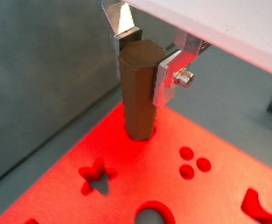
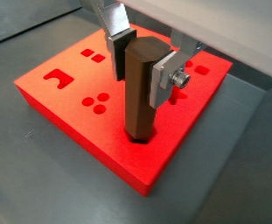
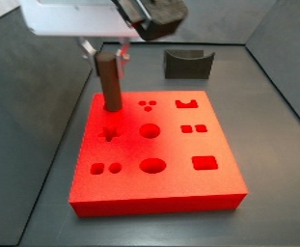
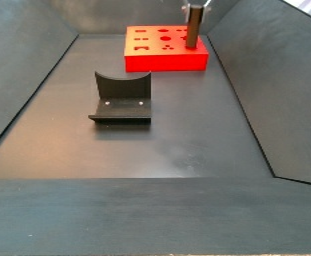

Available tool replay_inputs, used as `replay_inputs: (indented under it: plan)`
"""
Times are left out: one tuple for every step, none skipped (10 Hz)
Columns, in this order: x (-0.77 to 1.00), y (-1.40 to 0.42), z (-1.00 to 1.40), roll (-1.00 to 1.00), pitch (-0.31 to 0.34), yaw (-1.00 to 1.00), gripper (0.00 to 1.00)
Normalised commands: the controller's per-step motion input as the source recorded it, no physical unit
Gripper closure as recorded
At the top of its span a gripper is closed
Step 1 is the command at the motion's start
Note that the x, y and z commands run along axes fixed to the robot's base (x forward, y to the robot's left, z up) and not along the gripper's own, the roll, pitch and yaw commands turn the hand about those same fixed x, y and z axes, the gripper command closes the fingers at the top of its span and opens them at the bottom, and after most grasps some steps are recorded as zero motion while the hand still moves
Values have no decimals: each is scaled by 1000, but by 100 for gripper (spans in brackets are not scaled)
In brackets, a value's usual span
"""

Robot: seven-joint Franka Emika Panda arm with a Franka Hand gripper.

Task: Pick up the hexagon object. Move up. Place the hexagon object on the fixture. Regrasp the hexagon object. Move to above the board. Insert the hexagon object.
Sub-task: Insert the hexagon object.

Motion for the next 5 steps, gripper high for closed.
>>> replay_inputs:
  plan:
    - [-77,0,0,0,0,-20,100]
    - [-200,0,-297,0,-4,40,100]
    - [-349,31,-486,0,-44,166,100]
    - [-291,0,-617,0,-20,0,100]
    - [0,-26,-631,0,-37,-177,100]
